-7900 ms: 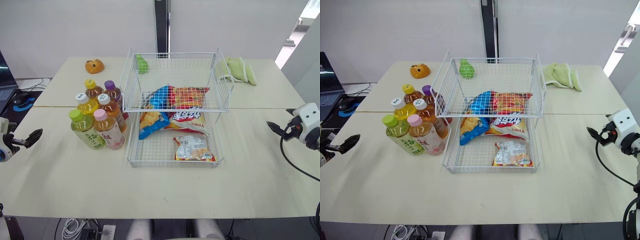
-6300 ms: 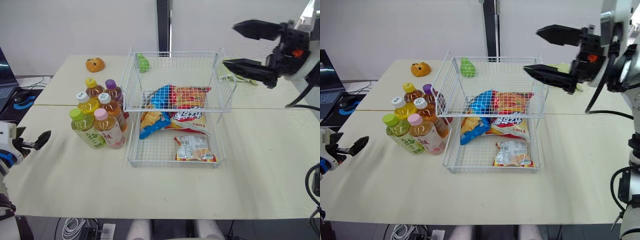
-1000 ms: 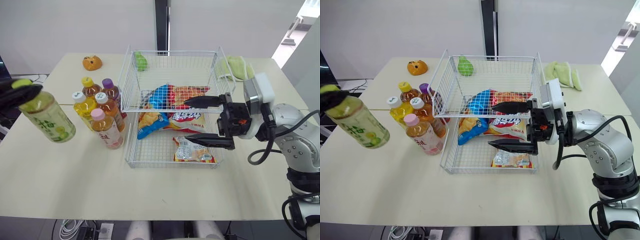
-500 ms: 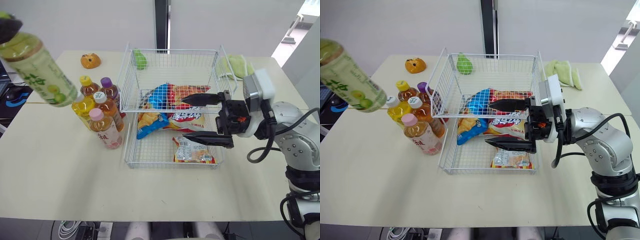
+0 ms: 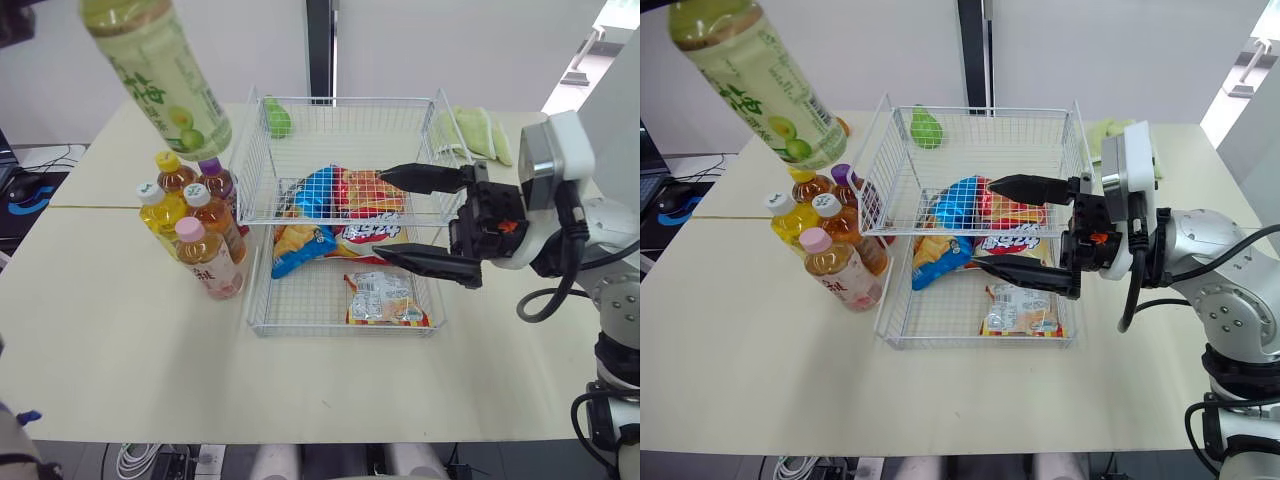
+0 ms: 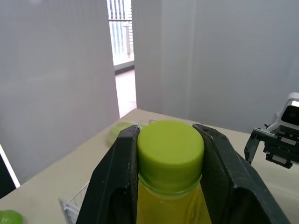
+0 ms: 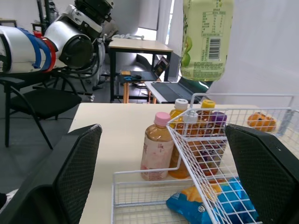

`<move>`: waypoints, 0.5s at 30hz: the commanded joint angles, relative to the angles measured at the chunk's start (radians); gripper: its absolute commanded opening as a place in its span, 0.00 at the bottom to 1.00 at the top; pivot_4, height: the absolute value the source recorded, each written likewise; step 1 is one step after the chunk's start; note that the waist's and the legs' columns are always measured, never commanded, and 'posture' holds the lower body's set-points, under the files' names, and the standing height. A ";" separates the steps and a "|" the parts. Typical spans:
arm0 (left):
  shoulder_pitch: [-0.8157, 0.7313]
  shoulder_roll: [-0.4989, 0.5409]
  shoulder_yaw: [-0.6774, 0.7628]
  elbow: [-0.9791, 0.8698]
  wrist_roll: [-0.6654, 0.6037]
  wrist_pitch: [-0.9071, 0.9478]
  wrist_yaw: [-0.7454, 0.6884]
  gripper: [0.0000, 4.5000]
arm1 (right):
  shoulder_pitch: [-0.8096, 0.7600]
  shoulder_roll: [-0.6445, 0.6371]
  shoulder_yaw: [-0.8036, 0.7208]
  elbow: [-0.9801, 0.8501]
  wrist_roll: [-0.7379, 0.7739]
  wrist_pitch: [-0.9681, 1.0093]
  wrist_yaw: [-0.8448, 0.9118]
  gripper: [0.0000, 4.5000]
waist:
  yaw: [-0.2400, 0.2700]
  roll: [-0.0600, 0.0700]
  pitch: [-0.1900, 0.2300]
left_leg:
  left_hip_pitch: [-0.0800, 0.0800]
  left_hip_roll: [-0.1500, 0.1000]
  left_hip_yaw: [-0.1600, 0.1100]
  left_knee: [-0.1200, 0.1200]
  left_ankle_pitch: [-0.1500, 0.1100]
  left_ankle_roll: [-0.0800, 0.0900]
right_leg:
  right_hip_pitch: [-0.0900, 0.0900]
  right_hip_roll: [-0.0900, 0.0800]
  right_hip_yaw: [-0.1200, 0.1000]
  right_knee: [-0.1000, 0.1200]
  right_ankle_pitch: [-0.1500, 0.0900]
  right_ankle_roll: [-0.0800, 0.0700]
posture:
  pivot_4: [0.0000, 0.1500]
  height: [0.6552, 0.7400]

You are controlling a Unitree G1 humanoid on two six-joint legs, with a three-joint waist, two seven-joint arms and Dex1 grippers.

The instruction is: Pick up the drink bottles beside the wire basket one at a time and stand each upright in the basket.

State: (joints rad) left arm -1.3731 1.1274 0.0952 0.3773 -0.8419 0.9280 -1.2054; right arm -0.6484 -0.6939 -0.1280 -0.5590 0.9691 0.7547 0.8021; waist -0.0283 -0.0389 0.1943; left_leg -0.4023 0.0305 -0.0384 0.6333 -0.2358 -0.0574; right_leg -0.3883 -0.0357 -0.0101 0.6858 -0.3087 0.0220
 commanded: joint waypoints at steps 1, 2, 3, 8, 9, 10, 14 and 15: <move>-0.097 -0.067 -0.007 0.069 0.050 -0.060 -0.063 0.30 | -0.004 -0.034 -0.064 -0.054 0.027 0.008 -0.065 1.00 | 0.000 0.000 0.000 | 0.000 0.000 0.000 0.001 0.000 0.000 | 0.000 0.000 0.000 0.001 0.000 0.000 | 1.00 1.00; -0.113 -0.100 -0.013 0.093 0.067 -0.079 -0.074 0.30 | 0.004 -0.045 -0.078 -0.064 0.032 0.014 -0.083 1.00 | 0.000 0.000 0.000 | -0.001 0.000 0.000 0.001 0.000 0.000 | 0.000 0.000 0.000 0.001 0.000 0.000 | 1.00 1.00; -0.126 -0.130 -0.018 0.114 0.081 -0.093 -0.086 0.30 | 0.011 -0.055 -0.090 -0.074 0.038 0.019 -0.099 1.00 | 0.000 0.000 0.000 | -0.001 0.000 0.000 0.002 0.000 0.000 | 0.000 0.000 0.000 0.001 0.000 0.000 | 1.00 1.00; -0.179 -0.269 -0.043 0.223 0.171 -0.197 -0.132 0.30 | 0.051 -0.110 -0.150 -0.114 0.070 0.043 -0.168 1.00 | 0.001 0.000 0.000 | -0.004 0.000 -0.001 0.007 0.000 0.000 | -0.001 0.000 -0.001 0.003 0.000 0.000 | 1.00 1.00; -0.189 -0.303 -0.046 0.247 0.191 -0.224 -0.133 0.30 | 0.065 -0.126 -0.165 -0.122 0.069 0.046 -0.180 1.00 | 0.001 0.000 0.000 | -0.005 0.000 -0.001 0.008 0.000 0.000 | -0.002 0.000 -0.001 0.003 0.000 0.000 | 1.00 1.00; -0.199 -0.332 -0.046 0.271 0.205 -0.242 -0.134 0.30 | 0.078 -0.138 -0.180 -0.127 0.074 0.050 -0.191 1.00 | 0.002 0.000 0.000 | -0.006 0.000 -0.001 0.009 0.000 0.000 | -0.002 0.000 -0.001 0.004 0.000 0.000 | 1.00 1.00; -0.241 -0.450 -0.052 0.374 0.289 -0.382 -0.128 0.30 | 0.129 -0.184 -0.230 -0.148 0.077 0.055 -0.231 1.00 | 0.003 0.000 0.001 | -0.007 -0.001 -0.002 0.012 0.000 0.000 | -0.002 -0.001 -0.001 0.006 0.000 0.001 | 1.00 1.00; -0.251 -0.479 -0.054 0.401 0.312 -0.420 -0.122 0.30 | 0.142 -0.193 -0.241 -0.152 0.075 0.055 -0.241 1.00 | 0.003 -0.001 0.001 | -0.007 -0.001 -0.002 0.012 0.000 0.000 | -0.002 -0.001 -0.001 0.006 0.000 0.001 | 1.00 1.00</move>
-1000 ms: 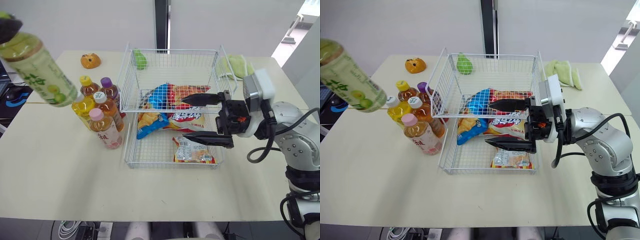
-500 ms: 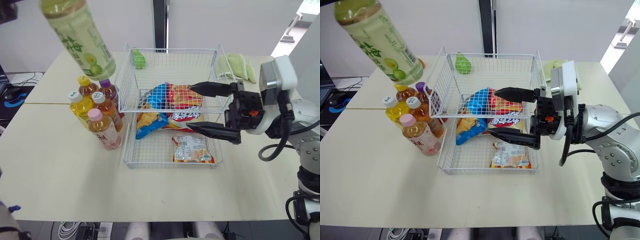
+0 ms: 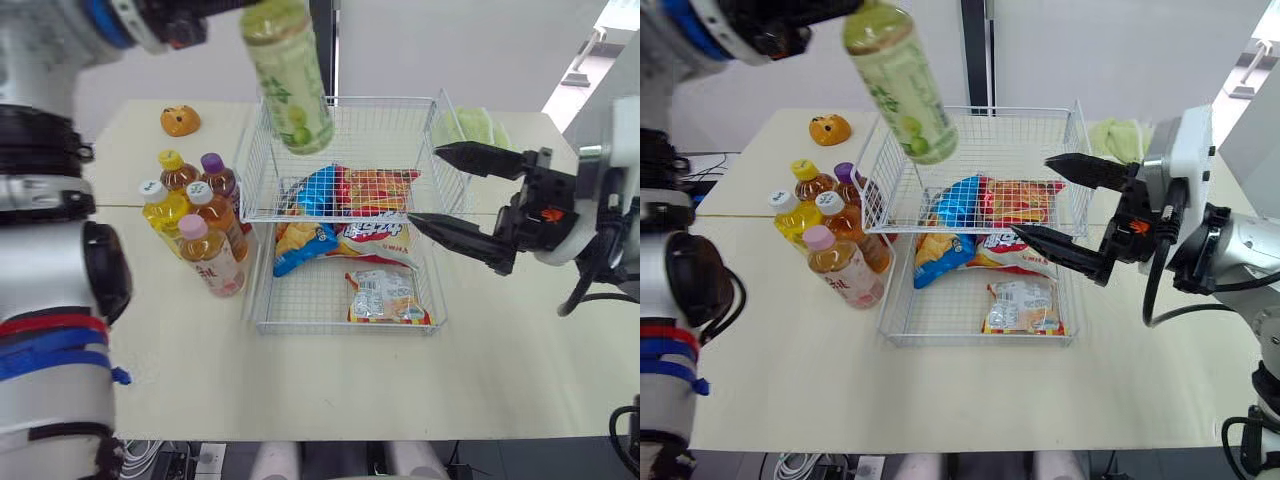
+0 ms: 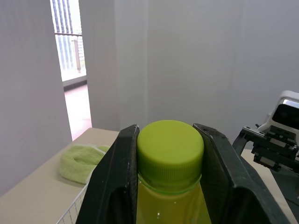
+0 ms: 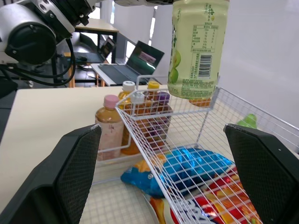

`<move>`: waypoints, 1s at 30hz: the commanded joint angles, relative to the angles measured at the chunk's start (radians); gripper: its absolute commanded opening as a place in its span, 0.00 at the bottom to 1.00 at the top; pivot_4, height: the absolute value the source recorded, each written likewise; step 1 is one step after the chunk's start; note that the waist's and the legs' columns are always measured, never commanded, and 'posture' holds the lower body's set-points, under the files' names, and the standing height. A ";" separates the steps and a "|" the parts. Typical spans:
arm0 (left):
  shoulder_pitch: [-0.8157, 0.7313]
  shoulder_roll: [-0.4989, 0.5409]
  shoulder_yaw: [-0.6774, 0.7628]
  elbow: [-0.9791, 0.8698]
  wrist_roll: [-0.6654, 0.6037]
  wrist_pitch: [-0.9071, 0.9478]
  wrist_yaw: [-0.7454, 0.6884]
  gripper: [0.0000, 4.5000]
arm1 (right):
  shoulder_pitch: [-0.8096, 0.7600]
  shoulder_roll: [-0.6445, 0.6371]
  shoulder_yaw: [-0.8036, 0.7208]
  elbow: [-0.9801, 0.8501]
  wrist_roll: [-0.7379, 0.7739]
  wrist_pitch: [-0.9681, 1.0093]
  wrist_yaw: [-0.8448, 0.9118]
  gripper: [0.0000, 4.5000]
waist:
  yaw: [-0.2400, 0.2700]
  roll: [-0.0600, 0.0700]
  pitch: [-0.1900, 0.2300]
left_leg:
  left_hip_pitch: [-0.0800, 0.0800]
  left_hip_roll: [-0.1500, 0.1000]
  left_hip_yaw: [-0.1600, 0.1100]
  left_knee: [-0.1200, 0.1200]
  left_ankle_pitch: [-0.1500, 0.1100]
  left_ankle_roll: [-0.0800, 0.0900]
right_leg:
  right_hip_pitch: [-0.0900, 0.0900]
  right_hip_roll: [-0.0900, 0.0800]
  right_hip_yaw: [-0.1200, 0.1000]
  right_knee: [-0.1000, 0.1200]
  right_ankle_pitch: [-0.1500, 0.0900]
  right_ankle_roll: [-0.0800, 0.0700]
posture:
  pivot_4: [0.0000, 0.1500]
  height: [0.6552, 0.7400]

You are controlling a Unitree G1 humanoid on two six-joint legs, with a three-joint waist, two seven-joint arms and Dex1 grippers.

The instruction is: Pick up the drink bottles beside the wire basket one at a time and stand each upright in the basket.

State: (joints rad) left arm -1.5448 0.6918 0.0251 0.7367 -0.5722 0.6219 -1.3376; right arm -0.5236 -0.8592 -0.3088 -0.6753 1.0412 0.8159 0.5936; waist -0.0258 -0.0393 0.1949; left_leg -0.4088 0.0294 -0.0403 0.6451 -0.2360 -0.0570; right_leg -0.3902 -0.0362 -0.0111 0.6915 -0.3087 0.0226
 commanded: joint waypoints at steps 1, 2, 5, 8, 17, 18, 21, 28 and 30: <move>-0.086 -0.075 0.012 0.066 0.065 -0.158 0.013 0.30 | 0.036 -0.034 -0.073 -0.039 -0.001 -0.007 -0.042 1.00 | 0.000 0.000 0.000 | 0.000 0.000 0.000 0.000 0.000 0.000 | 0.000 0.000 0.000 0.000 0.000 0.000 | 1.00 1.00; -0.092 -0.099 0.011 0.086 0.084 -0.189 0.013 0.30 | 0.056 -0.038 -0.083 -0.042 -0.008 -0.011 -0.046 1.00 | 0.000 -0.001 0.000 | 0.000 0.000 0.000 0.000 0.000 0.000 | 0.000 0.000 0.000 0.000 0.000 0.000 | 1.00 1.00; -0.124 -0.185 0.017 0.170 0.140 -0.287 0.059 0.30 | 0.131 -0.046 -0.117 -0.059 -0.037 -0.025 -0.062 1.00 | 0.000 -0.001 0.000 | -0.001 0.000 0.000 0.000 0.000 0.000 | 0.000 0.000 0.000 0.000 0.000 0.000 | 1.00 1.00; -0.157 -0.242 0.024 0.246 0.187 -0.363 0.097 0.30 | 0.181 -0.050 -0.151 -0.078 -0.039 -0.025 -0.095 1.00 | -0.001 -0.001 0.001 | -0.002 -0.001 0.000 0.000 0.000 0.000 | -0.001 0.000 0.000 0.000 0.000 0.000 | 1.00 1.00; -0.242 -0.374 0.036 0.422 0.289 -0.474 0.223 0.30 | 0.256 -0.052 -0.201 -0.116 -0.026 -0.024 -0.161 1.00 | 0.000 -0.001 0.001 | -0.003 -0.001 0.000 0.001 0.000 0.000 | -0.002 0.000 0.000 0.002 0.000 0.001 | 1.00 1.00; -0.250 -0.387 0.038 0.436 0.297 -0.480 0.235 0.30 | 0.256 -0.053 -0.201 -0.116 -0.025 -0.023 -0.168 1.00 | 0.000 -0.001 0.001 | -0.003 -0.001 0.000 0.001 0.000 0.000 | -0.002 0.000 0.000 0.002 0.000 0.001 | 1.00 1.00; -0.270 -0.423 0.043 0.474 0.321 -0.496 0.277 0.30 | 0.254 -0.056 -0.199 -0.115 -0.024 -0.023 -0.180 1.00 | -0.001 -0.001 0.001 | -0.003 -0.001 0.000 0.001 0.000 0.000 | -0.002 0.000 0.000 0.002 0.000 0.001 | 1.00 1.00; -0.283 -0.467 0.061 0.526 0.365 -0.531 0.360 0.30 | 0.235 -0.053 -0.176 -0.117 -0.013 -0.024 -0.208 1.00 | -0.004 -0.001 0.001 | -0.003 -0.001 0.000 0.001 0.000 0.000 | -0.003 0.000 0.000 0.003 0.000 0.001 | 1.00 1.00; -0.285 -0.476 0.068 0.534 0.369 -0.537 0.374 0.30 | 0.231 -0.052 -0.168 -0.119 -0.011 -0.023 -0.216 1.00 | -0.003 -0.001 0.001 | -0.003 -0.001 0.000 0.001 0.000 0.000 | -0.003 0.000 0.000 0.003 0.000 0.001 | 1.00 1.00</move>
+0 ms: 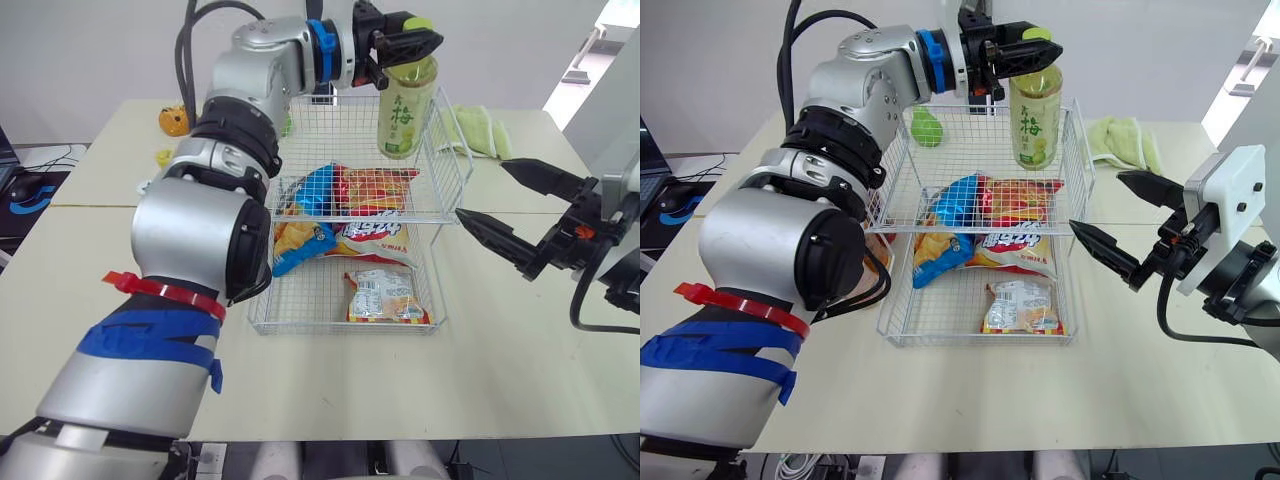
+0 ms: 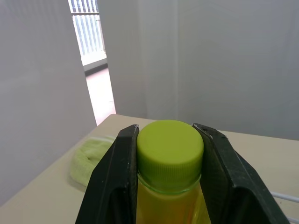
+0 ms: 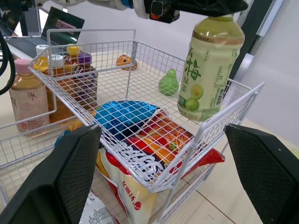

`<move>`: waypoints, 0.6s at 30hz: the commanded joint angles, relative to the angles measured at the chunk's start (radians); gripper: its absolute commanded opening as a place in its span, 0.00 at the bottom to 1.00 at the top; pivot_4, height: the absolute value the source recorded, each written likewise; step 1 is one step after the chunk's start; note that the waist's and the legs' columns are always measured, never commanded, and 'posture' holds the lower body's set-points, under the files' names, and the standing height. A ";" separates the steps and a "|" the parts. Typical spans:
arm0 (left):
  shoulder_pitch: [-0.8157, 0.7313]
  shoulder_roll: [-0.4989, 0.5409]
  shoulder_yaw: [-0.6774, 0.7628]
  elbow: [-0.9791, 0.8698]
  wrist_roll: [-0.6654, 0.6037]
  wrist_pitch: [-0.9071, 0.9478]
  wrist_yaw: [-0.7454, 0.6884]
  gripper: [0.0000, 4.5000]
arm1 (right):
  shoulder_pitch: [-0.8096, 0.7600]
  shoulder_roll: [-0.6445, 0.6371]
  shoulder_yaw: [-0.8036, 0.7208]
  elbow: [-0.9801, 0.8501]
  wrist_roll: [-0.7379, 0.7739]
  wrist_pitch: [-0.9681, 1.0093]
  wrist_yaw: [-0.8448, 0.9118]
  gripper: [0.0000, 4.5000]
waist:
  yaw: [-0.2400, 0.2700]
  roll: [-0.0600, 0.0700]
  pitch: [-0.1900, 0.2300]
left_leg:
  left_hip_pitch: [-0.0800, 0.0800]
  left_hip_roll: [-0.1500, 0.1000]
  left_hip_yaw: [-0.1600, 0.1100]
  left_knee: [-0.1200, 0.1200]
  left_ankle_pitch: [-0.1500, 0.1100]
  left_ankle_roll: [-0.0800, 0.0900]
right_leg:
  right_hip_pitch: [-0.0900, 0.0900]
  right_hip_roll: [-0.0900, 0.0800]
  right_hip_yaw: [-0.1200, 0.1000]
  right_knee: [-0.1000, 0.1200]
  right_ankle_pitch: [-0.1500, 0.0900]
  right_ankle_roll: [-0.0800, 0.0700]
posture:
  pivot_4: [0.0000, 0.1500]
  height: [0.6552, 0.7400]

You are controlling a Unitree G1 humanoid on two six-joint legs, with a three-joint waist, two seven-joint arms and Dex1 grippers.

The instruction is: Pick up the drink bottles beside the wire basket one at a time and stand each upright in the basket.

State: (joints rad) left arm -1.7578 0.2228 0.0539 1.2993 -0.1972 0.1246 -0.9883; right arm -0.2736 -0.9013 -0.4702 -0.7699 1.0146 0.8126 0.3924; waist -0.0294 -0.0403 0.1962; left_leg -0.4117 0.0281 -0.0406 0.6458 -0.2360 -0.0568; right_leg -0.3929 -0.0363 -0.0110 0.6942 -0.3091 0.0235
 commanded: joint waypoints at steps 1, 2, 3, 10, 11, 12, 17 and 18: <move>-0.072 -0.011 0.043 -0.026 -0.003 -0.044 0.030 0.30 | -0.022 -0.009 -0.002 -0.026 0.016 -0.020 -0.019 1.00 | 0.002 0.000 0.000 | 0.000 0.000 0.000 0.000 0.000 0.000 | 0.000 0.000 0.000 0.000 0.000 0.000 | 1.00 1.00; -0.071 -0.015 0.046 -0.024 0.000 -0.046 0.035 0.30 | -0.025 -0.009 0.001 -0.025 0.017 -0.020 -0.022 1.00 | 0.002 0.000 0.000 | 0.000 0.000 0.000 0.000 0.000 0.000 | 0.000 0.000 0.000 0.000 0.000 0.000 | 1.00 1.00; -0.068 -0.017 0.047 -0.023 0.005 -0.051 0.037 0.30 | -0.027 -0.009 0.004 -0.026 0.018 -0.019 -0.026 1.00 | 0.002 0.000 0.000 | 0.000 0.000 0.000 0.000 0.000 0.000 | 0.000 0.000 0.000 0.000 0.000 0.000 | 1.00 1.00; -0.065 -0.026 0.069 -0.018 0.016 -0.051 0.047 0.30 | -0.034 -0.011 0.018 -0.021 0.021 -0.024 -0.036 1.00 | 0.001 0.000 0.000 | 0.000 0.000 0.000 0.000 0.000 0.000 | 0.000 0.000 0.000 0.001 0.000 0.000 | 1.00 1.00; -0.065 -0.026 0.069 -0.018 0.018 -0.050 0.044 0.30 | -0.038 -0.012 0.020 -0.019 0.021 -0.024 -0.036 1.00 | 0.001 0.000 0.000 | 0.000 0.000 0.000 0.000 0.000 0.000 | 0.000 0.000 0.000 0.001 0.000 0.000 | 1.00 1.00; -0.064 -0.027 0.070 -0.018 0.019 -0.049 0.043 0.30 | -0.041 -0.013 0.022 -0.016 0.020 -0.025 -0.036 1.00 | 0.001 0.000 0.000 | 0.000 0.000 0.000 0.000 0.000 0.000 | 0.000 0.000 0.000 0.001 0.000 0.000 | 1.00 1.00; -0.062 -0.028 0.073 -0.018 0.024 -0.041 0.025 0.51 | -0.049 -0.011 0.033 -0.009 0.015 -0.027 -0.031 1.00 | 0.001 0.000 0.000 | 0.000 0.000 0.000 0.000 0.000 0.000 | 0.000 0.000 0.000 0.001 0.000 0.000 | 1.00 1.00; -0.063 -0.027 0.076 -0.019 0.024 -0.042 0.024 0.58 | -0.052 -0.011 0.037 -0.007 0.014 -0.028 -0.031 1.00 | 0.001 0.000 0.000 | 0.000 0.000 0.000 0.000 0.000 0.000 | 0.000 0.000 0.000 0.001 0.000 0.000 | 1.00 1.00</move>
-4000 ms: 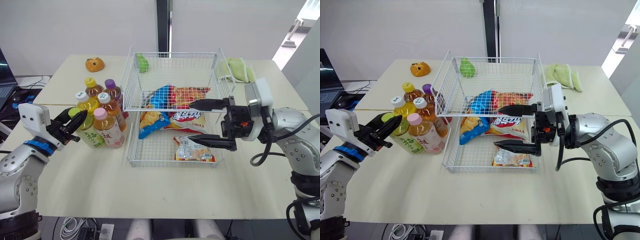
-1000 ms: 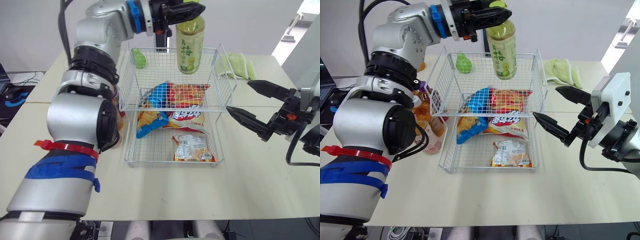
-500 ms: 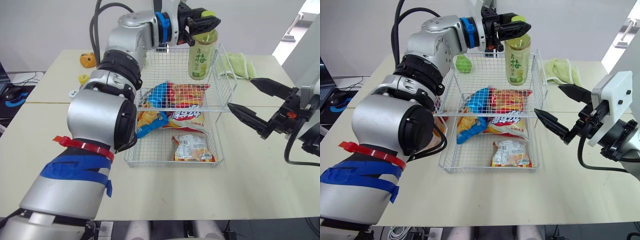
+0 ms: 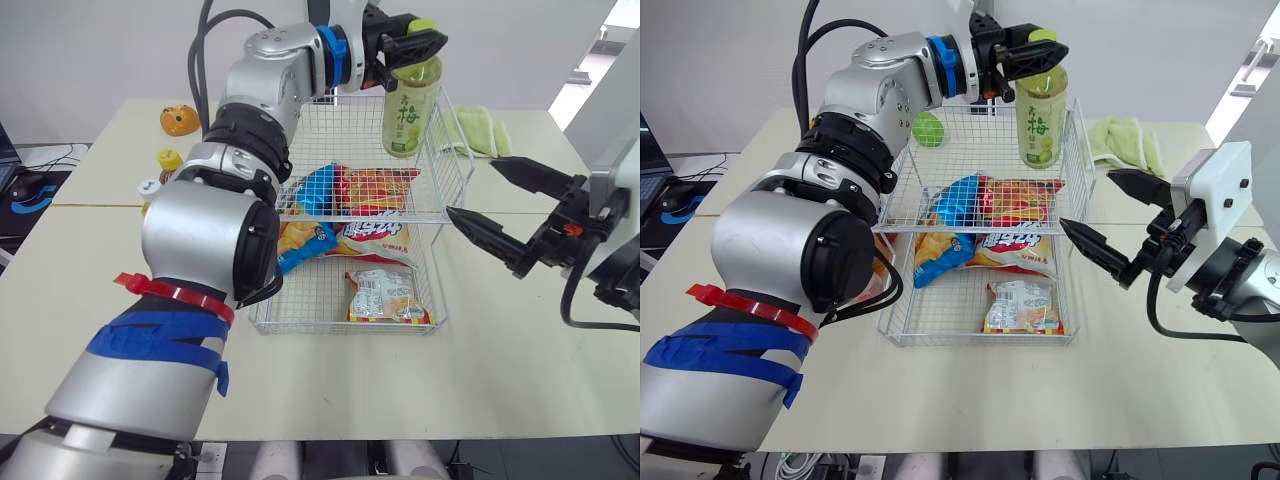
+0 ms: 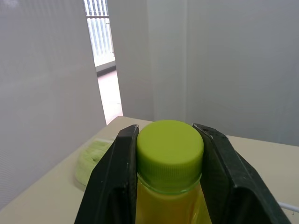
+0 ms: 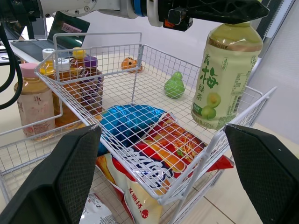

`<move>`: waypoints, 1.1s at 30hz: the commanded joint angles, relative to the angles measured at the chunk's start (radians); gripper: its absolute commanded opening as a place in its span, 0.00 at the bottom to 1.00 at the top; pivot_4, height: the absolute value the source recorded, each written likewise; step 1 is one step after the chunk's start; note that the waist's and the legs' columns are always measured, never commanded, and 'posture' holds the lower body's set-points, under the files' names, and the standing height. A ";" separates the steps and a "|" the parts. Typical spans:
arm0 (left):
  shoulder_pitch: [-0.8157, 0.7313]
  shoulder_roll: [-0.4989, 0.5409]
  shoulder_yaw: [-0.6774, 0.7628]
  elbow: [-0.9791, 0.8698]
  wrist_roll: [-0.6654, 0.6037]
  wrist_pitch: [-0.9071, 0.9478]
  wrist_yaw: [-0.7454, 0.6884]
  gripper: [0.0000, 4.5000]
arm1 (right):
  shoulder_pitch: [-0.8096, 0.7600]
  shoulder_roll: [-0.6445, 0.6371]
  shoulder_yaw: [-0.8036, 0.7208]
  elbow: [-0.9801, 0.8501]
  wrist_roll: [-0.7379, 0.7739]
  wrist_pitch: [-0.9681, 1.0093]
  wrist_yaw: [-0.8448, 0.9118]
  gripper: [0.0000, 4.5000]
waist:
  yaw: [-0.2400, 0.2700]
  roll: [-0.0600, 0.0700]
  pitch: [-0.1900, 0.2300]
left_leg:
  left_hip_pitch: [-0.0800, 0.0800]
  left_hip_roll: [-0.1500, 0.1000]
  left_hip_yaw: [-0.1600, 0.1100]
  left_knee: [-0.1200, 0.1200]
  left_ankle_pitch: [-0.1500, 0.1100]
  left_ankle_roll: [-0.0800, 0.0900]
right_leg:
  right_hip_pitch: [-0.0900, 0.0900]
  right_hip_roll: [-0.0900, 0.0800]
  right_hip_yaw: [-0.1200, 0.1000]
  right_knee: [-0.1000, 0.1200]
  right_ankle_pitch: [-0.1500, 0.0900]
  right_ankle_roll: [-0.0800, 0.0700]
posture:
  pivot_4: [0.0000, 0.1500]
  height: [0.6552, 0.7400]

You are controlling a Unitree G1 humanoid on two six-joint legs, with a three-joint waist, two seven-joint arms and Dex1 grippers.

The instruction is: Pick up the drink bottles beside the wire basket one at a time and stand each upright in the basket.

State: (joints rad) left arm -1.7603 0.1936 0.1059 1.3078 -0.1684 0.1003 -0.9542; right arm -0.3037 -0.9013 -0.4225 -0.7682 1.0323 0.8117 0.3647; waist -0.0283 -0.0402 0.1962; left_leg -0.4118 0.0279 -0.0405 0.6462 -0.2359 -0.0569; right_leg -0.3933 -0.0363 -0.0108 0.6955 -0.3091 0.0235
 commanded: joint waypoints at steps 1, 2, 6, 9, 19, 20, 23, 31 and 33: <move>-0.062 0.002 0.027 -0.028 -0.004 -0.019 -0.010 0.64 | -0.023 -0.010 -0.008 -0.007 -0.004 -0.028 -0.003 1.00 | 0.000 0.000 0.000 | 0.000 0.000 0.000 0.000 0.000 0.000 | 0.000 0.000 0.000 0.000 0.000 0.000 | 1.00 1.00; -0.064 0.003 0.030 -0.028 -0.002 -0.020 -0.012 0.72 | -0.025 -0.009 -0.005 -0.007 -0.004 -0.030 -0.003 1.00 | 0.000 0.000 0.000 | 0.000 0.000 0.000 0.000 0.000 0.000 | 0.000 0.000 0.000 0.000 0.000 0.000 | 1.00 1.00; -0.070 0.014 0.039 -0.031 -0.001 -0.019 -0.026 0.99 | -0.030 -0.007 0.005 -0.002 -0.005 -0.036 0.003 1.00 | 0.000 0.000 0.000 | 0.000 0.000 0.000 0.000 0.000 0.000 | 0.000 0.000 0.000 0.001 0.000 0.000 | 1.00 1.00; -0.073 0.033 0.046 -0.037 -0.006 -0.014 -0.041 0.99 | -0.038 -0.006 0.011 0.006 -0.006 -0.044 0.012 1.00 | -0.002 0.000 0.000 | 0.001 0.000 0.000 0.001 0.000 0.000 | 0.000 0.000 0.000 0.002 0.000 0.000 | 1.00 1.00; -0.070 0.145 0.101 -0.088 -0.054 0.033 -0.137 0.99 | -0.091 -0.008 0.047 0.036 0.000 -0.074 0.065 1.00 | -0.001 0.000 0.000 | 0.001 0.000 0.000 0.001 0.000 0.000 | 0.000 0.000 0.001 0.002 0.000 0.000 | 1.00 1.00; -0.065 0.161 0.105 -0.101 -0.060 0.046 -0.153 0.99 | -0.099 -0.008 0.051 0.039 0.003 -0.074 0.075 1.00 | -0.001 0.000 0.000 | 0.001 0.000 0.000 0.001 0.000 0.000 | 0.000 0.000 0.001 0.002 0.000 0.000 | 1.00 1.00; -0.026 0.222 0.111 -0.161 -0.071 0.089 -0.191 0.99 | -0.127 -0.012 0.068 0.053 0.018 -0.076 0.116 1.00 | -0.006 0.000 0.000 | 0.001 0.000 0.001 0.001 0.000 0.000 | 0.000 0.000 0.001 0.002 0.000 0.000 | 1.00 1.00; 0.190 0.426 0.154 -0.461 -0.121 0.216 -0.150 0.99 | -0.214 0.016 0.170 0.103 0.032 -0.088 0.229 1.00 | -0.012 0.001 0.000 | 0.004 0.002 0.001 0.001 0.000 0.000 | 0.001 0.000 0.002 0.004 0.000 0.000 | 1.00 1.00; 0.269 0.468 0.168 -0.563 -0.138 0.252 -0.128 0.99 | -0.230 0.026 0.196 0.118 0.023 -0.093 0.262 1.00 | -0.013 0.001 0.000 | 0.005 0.002 0.001 0.001 0.000 0.000 | 0.001 0.000 0.002 0.004 0.000 0.000 | 1.00 1.00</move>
State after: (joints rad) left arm -1.4953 0.6344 0.2513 0.8485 -0.2766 0.3285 -1.1006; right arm -0.5156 -0.8789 -0.2279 -0.6499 1.0597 0.7456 0.5980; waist -0.0415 -0.0394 0.1960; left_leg -0.4074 0.0299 -0.0399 0.6473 -0.2355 -0.0572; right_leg -0.3922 -0.0359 -0.0090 0.6995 -0.3090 0.0232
